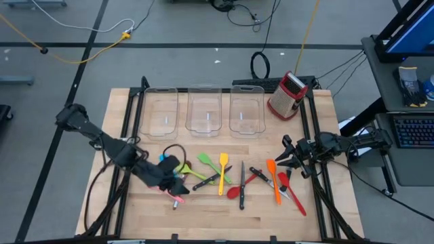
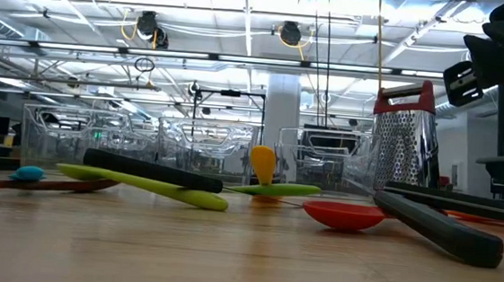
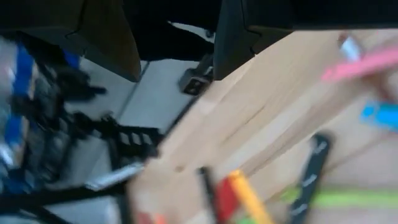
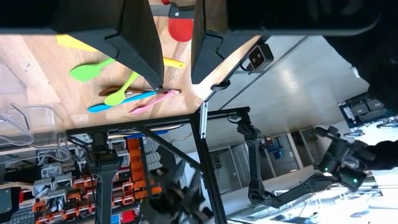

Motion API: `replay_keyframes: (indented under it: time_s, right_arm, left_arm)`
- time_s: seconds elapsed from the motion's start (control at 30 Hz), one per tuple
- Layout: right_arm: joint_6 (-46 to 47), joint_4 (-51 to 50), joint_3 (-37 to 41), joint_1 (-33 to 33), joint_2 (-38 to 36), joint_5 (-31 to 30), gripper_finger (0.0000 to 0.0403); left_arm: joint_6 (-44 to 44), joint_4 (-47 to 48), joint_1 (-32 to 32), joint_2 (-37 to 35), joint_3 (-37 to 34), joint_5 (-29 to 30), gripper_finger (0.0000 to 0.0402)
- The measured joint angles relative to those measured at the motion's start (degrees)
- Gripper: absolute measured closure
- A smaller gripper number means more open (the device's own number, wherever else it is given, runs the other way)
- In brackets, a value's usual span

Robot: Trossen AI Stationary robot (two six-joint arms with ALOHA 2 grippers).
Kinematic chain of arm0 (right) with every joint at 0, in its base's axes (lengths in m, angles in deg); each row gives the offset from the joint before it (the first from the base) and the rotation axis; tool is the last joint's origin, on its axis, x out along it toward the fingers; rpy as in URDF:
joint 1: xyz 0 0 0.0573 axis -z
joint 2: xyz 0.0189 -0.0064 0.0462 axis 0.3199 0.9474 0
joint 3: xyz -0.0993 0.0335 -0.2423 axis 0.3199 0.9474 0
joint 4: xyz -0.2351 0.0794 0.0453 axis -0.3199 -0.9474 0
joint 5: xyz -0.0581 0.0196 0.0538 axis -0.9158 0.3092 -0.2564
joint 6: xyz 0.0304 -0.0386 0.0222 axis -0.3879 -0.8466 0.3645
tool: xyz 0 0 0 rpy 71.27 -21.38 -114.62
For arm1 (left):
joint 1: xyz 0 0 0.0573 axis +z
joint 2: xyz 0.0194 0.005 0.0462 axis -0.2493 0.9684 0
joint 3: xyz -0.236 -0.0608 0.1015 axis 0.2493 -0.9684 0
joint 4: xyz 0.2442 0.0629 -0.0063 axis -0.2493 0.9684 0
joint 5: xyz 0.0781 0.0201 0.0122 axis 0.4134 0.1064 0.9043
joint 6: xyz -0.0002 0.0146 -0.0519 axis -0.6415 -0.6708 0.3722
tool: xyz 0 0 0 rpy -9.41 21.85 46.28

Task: Pick & Place Kitchen Items
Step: Put the pink spatula into the right transparent bin

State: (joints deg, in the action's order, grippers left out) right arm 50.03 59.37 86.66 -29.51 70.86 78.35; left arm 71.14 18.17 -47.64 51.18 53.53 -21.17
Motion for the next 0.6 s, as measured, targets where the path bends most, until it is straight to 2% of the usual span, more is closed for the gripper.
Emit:
replay_keyframes:
  time_s: [0.2,0.47,0.6]
  right_arm:
    - [-1.90,0.00,0.00,0.00,0.00,0.02,0.0330]
    - [-1.90,0.02,0.00,0.00,-0.01,0.02,0.0330]
    - [-1.90,0.00,0.00,-0.02,0.00,0.02,0.0330]
  left_arm:
    - [11.65,3.58,-3.19,3.95,-0.07,4.75,0.0194]
    - [15.49,1.54,-4.87,8.92,-0.07,4.92,0.0194]
    - [20.04,4.07,-4.82,11.22,-0.04,2.89,0.0194]
